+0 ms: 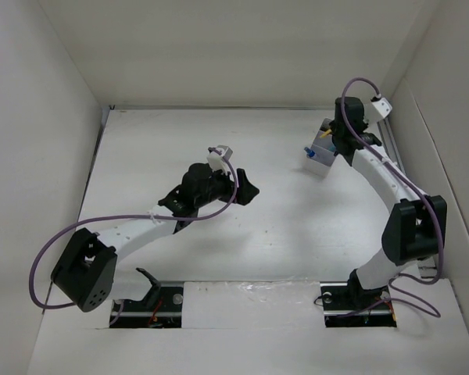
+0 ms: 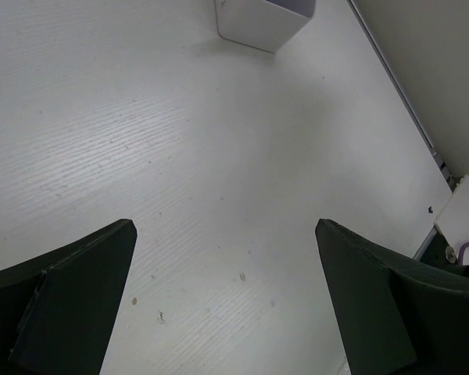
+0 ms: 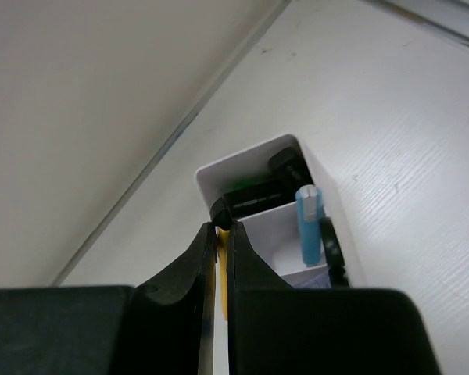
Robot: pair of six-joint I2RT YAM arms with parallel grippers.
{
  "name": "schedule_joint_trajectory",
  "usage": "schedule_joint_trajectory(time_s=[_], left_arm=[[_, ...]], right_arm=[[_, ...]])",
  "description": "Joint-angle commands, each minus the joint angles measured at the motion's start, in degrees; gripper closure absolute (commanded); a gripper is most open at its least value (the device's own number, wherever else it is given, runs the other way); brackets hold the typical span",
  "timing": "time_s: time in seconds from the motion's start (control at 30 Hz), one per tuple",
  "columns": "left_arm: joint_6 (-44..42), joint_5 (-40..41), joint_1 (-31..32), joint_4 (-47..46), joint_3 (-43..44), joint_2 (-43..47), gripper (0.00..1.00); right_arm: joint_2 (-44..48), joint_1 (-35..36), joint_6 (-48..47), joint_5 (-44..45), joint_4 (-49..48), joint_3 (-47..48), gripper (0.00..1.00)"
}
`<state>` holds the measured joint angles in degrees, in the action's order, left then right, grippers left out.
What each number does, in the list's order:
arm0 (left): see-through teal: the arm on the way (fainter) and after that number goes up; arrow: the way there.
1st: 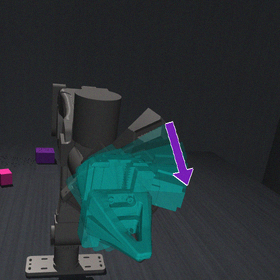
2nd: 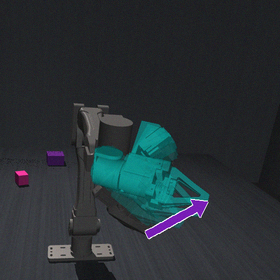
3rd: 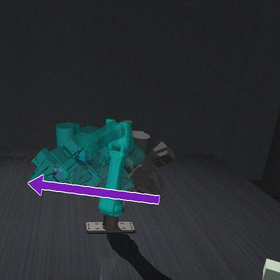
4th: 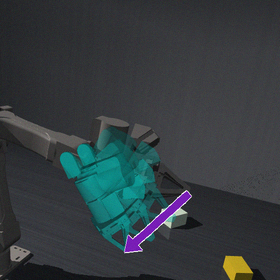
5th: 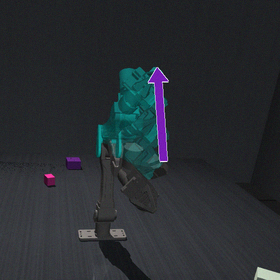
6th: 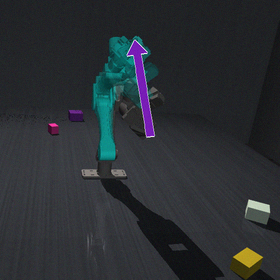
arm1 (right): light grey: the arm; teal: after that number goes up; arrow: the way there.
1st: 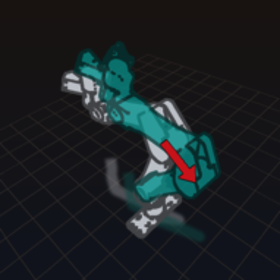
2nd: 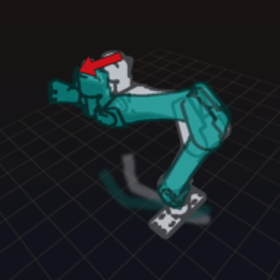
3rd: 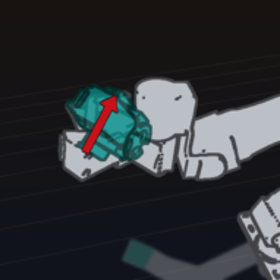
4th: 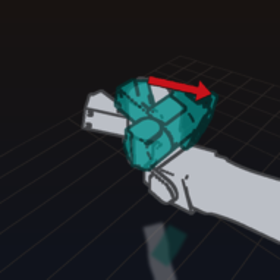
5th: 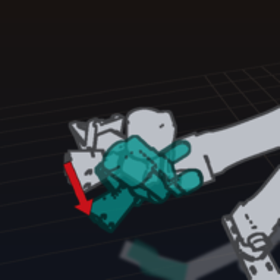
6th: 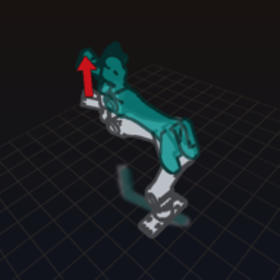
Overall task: Sort the stationery into containers
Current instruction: Place the stationery in the storage box.
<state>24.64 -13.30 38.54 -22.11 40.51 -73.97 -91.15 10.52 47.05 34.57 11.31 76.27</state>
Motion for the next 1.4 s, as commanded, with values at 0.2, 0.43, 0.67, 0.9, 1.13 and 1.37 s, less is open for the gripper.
schedule_joint_trajectory(time_s=[0.2, 0.43, 0.67, 0.9, 1.13, 1.37], left_arm=[[0.49, -0.24, 0.22, -2.33, -0.35, 2.87, 0.00], [0.49, 1.00, 0.22, -2.94, -1.05, 4.71, 0.00], [1.02, 4.25, 0.22, -2.94, -3.33, 7.79, 0.00], [2.43, 4.08, -1.18, -5.04, -6.05, 11.48, 0.00], [3.66, 4.07, -2.33, -7.95, -8.95, 14.30, 0.00], [3.66, 2.93, -2.33, -8.48, -8.96, 13.77, 0.00]], right_arm=[[-7.89, -0.50, 2.35, 11.22, 4.69, 7.66, 1.00], [-11.49, 0.55, 2.35, 14.38, 5.73, 9.60, 1.00], [-13.26, 1.08, 3.58, 16.23, 6.27, 10.13, 0.97], [-13.79, 1.60, 4.11, 16.94, 6.27, 10.74, 0.80], [-9.23, 3.27, 4.11, 15.79, 6.27, 9.34, 0.48], [1.58, 6.08, 4.11, 9.39, 3.82, 2.85, 0.47]])
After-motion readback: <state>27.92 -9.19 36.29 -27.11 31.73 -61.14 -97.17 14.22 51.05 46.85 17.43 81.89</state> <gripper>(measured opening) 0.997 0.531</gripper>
